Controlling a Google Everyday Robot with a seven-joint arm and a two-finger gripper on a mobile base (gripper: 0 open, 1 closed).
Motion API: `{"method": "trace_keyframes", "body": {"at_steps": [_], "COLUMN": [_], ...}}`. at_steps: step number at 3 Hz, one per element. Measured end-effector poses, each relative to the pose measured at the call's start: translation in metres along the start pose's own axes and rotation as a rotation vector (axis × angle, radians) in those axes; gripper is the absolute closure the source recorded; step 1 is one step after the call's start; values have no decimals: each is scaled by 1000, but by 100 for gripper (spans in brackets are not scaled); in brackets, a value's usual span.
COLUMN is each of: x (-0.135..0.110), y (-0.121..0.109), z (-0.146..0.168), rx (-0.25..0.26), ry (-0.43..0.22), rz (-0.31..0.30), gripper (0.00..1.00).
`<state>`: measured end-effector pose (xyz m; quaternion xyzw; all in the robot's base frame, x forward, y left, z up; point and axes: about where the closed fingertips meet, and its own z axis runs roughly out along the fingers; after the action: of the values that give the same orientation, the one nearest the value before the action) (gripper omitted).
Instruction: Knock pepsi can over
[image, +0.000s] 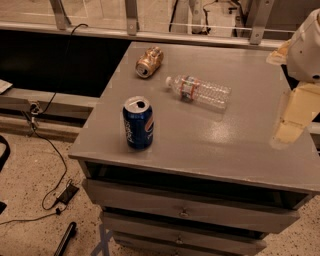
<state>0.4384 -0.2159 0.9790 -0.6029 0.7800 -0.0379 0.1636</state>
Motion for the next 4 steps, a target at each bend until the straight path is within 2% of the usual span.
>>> {"method": "trace_keyframes", "body": {"at_steps": [1,2,3,4], "x": [-5,-30,-85,-159], "y": [-2,-11,-29,-39], "z": [0,-3,1,8], "rx": [3,17,17,-28], "ry": [-14,-89,-249,-458], "rz": [-7,-45,-107,-167], "gripper": [0,0,0,0]}}
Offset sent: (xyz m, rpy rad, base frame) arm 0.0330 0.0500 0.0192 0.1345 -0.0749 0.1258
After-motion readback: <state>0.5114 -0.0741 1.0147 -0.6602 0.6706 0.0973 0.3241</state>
